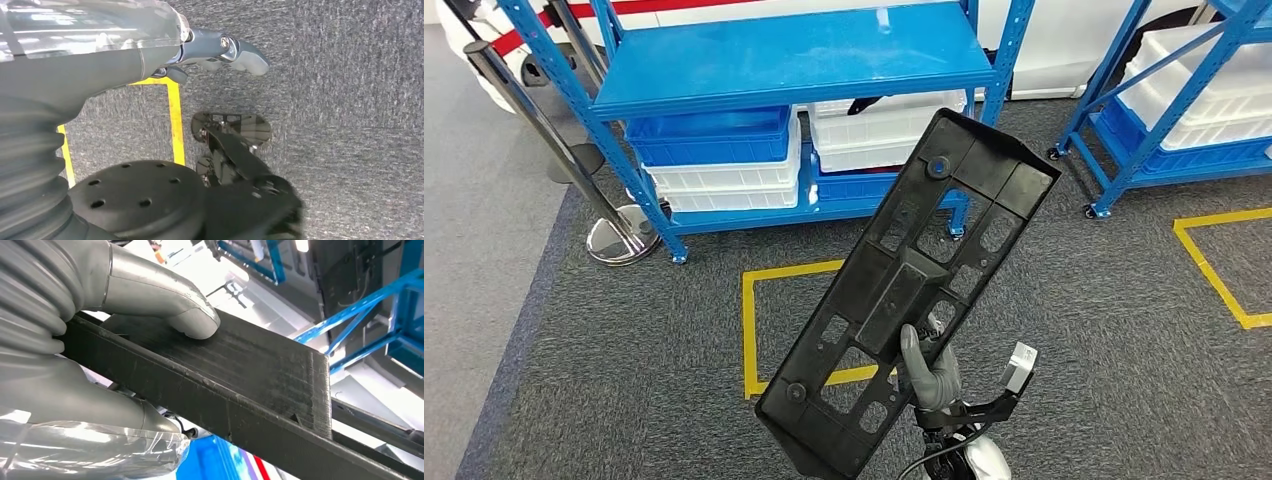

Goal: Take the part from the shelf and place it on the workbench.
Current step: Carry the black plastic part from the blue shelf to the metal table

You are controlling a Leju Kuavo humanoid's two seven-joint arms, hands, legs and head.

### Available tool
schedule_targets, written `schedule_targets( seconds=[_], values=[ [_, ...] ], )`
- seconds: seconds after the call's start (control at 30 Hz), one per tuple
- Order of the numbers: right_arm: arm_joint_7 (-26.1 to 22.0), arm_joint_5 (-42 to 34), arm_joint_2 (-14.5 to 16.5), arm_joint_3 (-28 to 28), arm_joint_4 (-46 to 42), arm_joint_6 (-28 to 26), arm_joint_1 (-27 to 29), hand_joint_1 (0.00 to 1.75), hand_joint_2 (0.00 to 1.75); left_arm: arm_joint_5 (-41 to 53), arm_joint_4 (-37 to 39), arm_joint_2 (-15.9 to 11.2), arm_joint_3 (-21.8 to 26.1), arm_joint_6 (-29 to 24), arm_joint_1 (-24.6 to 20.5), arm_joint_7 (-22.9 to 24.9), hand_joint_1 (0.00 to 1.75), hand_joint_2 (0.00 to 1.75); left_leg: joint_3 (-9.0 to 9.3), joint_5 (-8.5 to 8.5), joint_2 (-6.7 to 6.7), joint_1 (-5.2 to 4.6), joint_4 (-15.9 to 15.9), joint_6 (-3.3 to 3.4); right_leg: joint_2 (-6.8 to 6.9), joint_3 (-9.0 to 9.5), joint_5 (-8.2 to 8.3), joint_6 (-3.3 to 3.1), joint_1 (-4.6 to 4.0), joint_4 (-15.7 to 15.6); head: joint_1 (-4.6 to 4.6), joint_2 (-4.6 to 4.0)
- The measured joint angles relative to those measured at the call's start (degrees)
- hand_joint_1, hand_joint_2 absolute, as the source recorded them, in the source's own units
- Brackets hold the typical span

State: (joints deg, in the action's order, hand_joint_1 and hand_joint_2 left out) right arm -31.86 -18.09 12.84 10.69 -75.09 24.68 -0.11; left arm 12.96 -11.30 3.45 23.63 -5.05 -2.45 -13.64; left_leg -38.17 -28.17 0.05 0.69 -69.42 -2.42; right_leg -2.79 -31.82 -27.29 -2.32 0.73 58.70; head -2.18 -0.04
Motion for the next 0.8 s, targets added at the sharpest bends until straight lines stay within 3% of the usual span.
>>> schedule_targets(
  seconds=[0.03,0.1,0.17,0.2,0.27,0.3,0.37,0.43,0.47,0.5,0.57,0.63,0.73,0.8],
  values=[
    [0.12,0.04,0.02,0.0,-0.25,-0.07,0.1,1.75,1.75,0.15,0.0,0.0,-0.04,0.0,-0.02,0.06,0.0,1.75,2.22,1.65,-0.91,0.07,3.92,0.15,-0.43,-0.04,0.06,0.1,0.07,0.02,0.0,0.0],
    [0.41,0.08,0.08,0.01,-0.85,-0.21,0.06,1.75,1.75,0.38,0.0,0.01,-0.1,-0.01,0.03,0.15,0.0,1.75,5.85,3.02,-3.69,0.17,10.34,0.59,-1.46,-0.48,0.36,0.67,0.37,0.03,0.02,0.0],
    [0.6,0.16,0.15,0.02,-1.31,-0.34,0.11,1.75,1.75,0.57,0.0,0.03,-0.23,-0.04,0.11,0.24,0.0,1.75,6.93,2.66,-4.72,0.0,12.46,0.92,-2.69,-1.12,0.89,1.57,0.82,-0.13,0.04,0.0],
    [0.62,0.21,0.18,0.01,-1.49,-0.38,0.24,1.75,1.75,0.67,0.0,0.07,-0.33,-0.05,0.08,0.27,0.0,1.75,6.92,2.74,-4.06,-0.07,12.93,1.12,-3.33,-1.27,1.1,2.02,0.9,-0.27,0.03,0.0],
    [0.61,0.27,0.15,-0.06,-1.83,-0.43,0.51,1.75,1.75,0.83,0.0,0.15,-0.52,-0.07,-0.13,0.25,0.0,1.75,7.27,3.09,-2.53,0.08,13.85,1.81,-2.2,-1.95,0.41,2.6,0.64,0.75,0.1,0.0],
    [0.61,0.32,0.14,-0.09,-2.04,-0.45,0.58,1.75,1.75,0.92,0.0,0.2,-0.59,-0.07,-0.22,0.2,0.0,1.75,7.45,3.25,-1.71,0.18,14.3,2.25,-0.9,-2.97,-0.77,2.76,0.42,2.77,0.16,0.0],
    [0.62,0.47,0.09,-0.12,-2.29,-0.45,0.76,1.75,1.75,1.14,0.0,0.24,-0.75,-0.04,-0.25,0.1,0.0,1.75,7.57,3.27,-0.18,0.06,14.46,2.77,1.58,-6.61,-4.09,2.83,0.26,9.88,0.3,0.0],
    [0.62,0.68,-0.02,-0.16,-2.37,-0.41,1.2,1.75,1.75,1.35,0.0,0.26,-0.94,0.02,-0.22,-0.02,0.0,1.75,7.56,3.09,1.4,-0.14,14.27,2.96,2.23,-9.5,-5.31,2.85,0.26,15.21,0.33,-0.01],
    [0.62,0.76,-0.08,-0.2,-2.4,-0.39,1.44,1.75,1.75,1.43,0.0,0.31,-1.02,0.04,-0.23,-0.09,0.0,1.75,7.57,2.96,2.13,-0.19,14.11,2.96,2.43,-9.51,-4.41,2.82,0.26,15.04,0.33,-0.01],
    [0.62,0.85,-0.14,-0.22,-2.49,-0.36,1.62,1.75,1.75,1.48,0.0,0.38,-1.07,0.05,-0.26,-0.15,0.0,1.75,7.57,2.8,2.78,-0.21,13.88,2.88,2.78,-8.39,-2.69,2.73,0.24,12.73,0.33,-0.01],
    [0.62,0.98,-0.21,-0.25,-2.85,-0.28,1.72,1.75,1.75,1.6,0.0,0.55,-1.16,0.07,-0.33,-0.24,0.0,1.75,7.48,2.21,3.88,-0.42,13.03,2.48,5.01,-4.67,0.54,2.28,-0.11,5.4,0.35,0.0],
    [0.6,1.07,-0.25,-0.27,-3.3,-0.22,1.67,1.75,1.75,1.69,0.0,0.61,-1.24,0.06,-0.43,-0.28,0.0,1.75,7.32,1.62,4.81,-0.77,12.25,1.92,6.68,-2.79,1.41,1.55,-0.51,1.32,0.3,0.0],
    [0.56,1.11,-0.26,-0.41,-3.68,-0.21,1.85,1.75,1.75,1.95,0.0,0.61,-1.36,0.04,-0.64,-0.28,0.0,1.75,7.36,1.09,5.88,-0.85,11.85,1.13,5.33,-3.12,1.47,0.5,-0.54,0.97,0.29,0.0],
    [0.54,1.15,-0.25,-0.45,-3.82,-0.2,1.94,1.75,1.75,2.23,0.0,0.61,-1.39,0.01,-0.69,-0.23,0.0,1.75,6.34,-1.21,3.78,-0.58,9.03,0.51,4.17,-3.32,1.87,-0.14,-0.27,0.77,0.27,0.0]
  ],
)
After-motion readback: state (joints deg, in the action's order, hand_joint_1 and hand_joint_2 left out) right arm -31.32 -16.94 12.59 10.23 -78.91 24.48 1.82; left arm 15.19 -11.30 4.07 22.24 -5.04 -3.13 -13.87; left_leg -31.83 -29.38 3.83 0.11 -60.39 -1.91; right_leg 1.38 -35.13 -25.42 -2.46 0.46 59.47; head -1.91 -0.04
